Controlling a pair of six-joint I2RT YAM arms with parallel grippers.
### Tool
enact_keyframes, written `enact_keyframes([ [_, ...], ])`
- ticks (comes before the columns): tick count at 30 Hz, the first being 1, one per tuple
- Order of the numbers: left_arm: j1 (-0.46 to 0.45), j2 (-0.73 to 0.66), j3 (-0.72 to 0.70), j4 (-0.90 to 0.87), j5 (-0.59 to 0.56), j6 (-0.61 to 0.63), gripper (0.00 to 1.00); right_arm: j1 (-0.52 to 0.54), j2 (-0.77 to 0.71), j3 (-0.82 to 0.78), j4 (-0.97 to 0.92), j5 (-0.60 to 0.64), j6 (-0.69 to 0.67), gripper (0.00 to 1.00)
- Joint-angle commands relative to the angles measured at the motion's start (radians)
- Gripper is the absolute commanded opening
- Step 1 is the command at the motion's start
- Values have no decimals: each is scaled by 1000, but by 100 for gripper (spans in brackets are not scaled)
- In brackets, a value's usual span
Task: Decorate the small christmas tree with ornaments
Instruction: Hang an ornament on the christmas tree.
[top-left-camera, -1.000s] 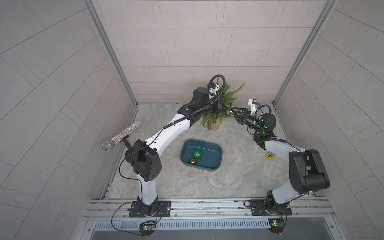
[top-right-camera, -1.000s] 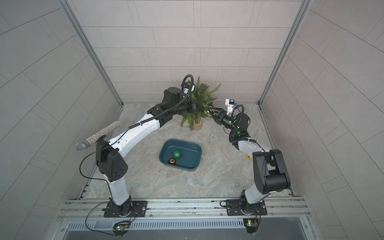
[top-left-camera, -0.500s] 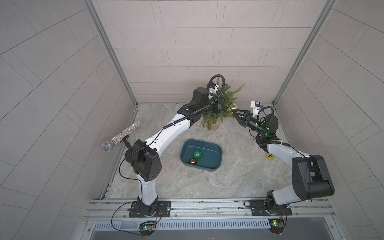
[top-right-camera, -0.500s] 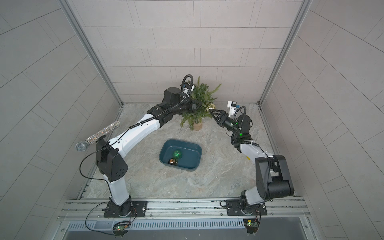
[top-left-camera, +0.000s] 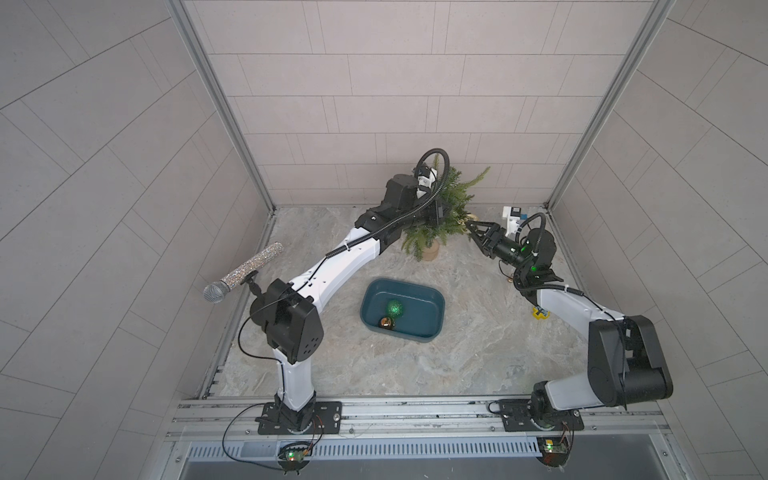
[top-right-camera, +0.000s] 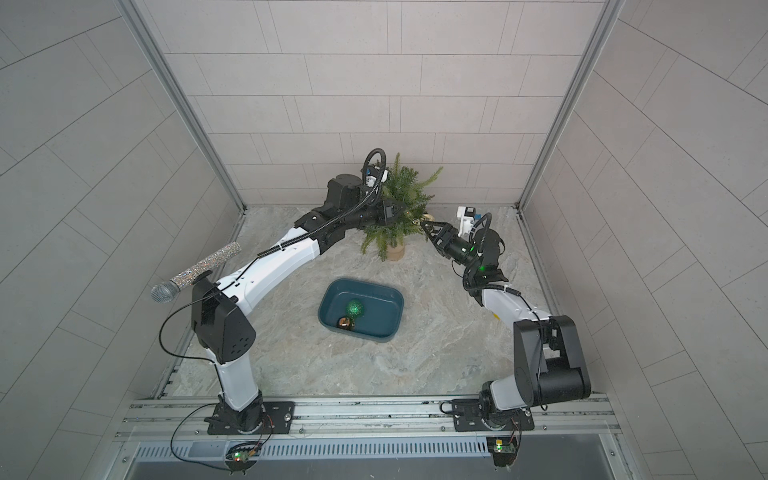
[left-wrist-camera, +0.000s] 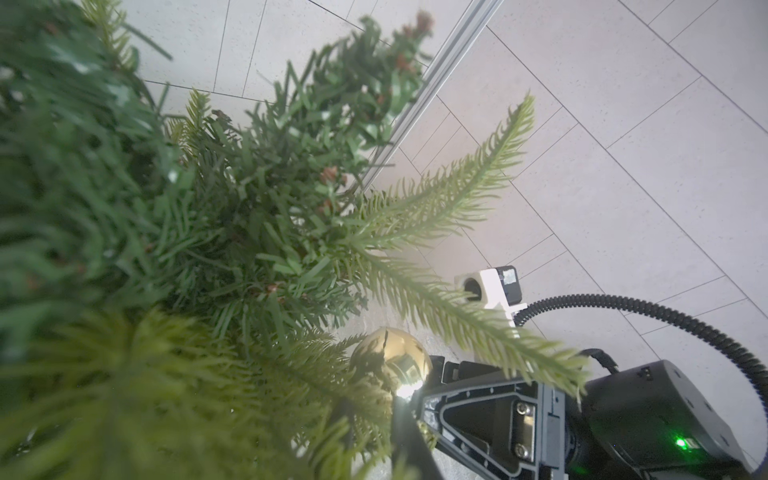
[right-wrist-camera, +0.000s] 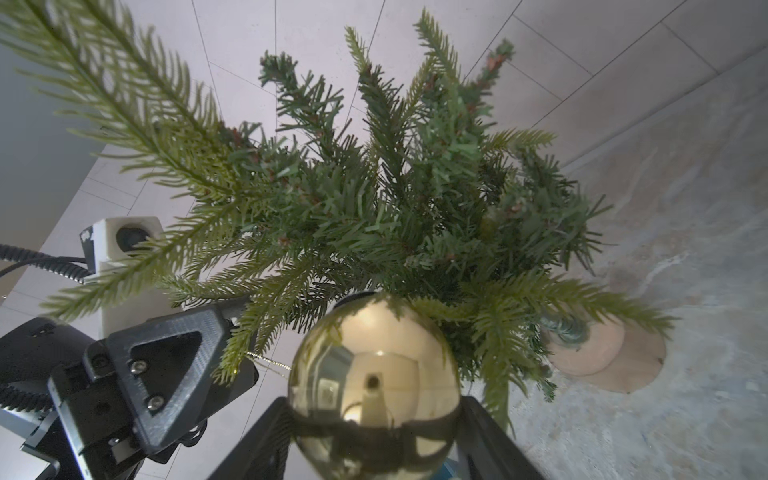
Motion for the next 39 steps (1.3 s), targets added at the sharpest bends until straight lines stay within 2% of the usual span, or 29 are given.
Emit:
enact_keyframes([
  [1,5,-37,-16,40,12,-5,25,-1,-40,-2,-70,16,-32,67],
  [6,4,-48,-21,44,18,-12,26,-3,-83,-11,-116,17,-62,68],
  [14,-2,-85,-40,50,42,-25,37,-7,-195,-13,-292,62,-165,73],
  [18,-3,-109,-58,50,45,-27,39,-17,-234,-19,-349,73,-192,75],
  [19,-3,-116,-64,51,45,-29,42,-17,-242,-25,-354,73,-193,75],
  [29,-4,-171,-119,58,40,-36,43,-19,-316,-39,-446,80,-249,75],
  [39,-16,-271,-207,55,57,-45,49,-13,-462,-13,-714,110,-414,73],
])
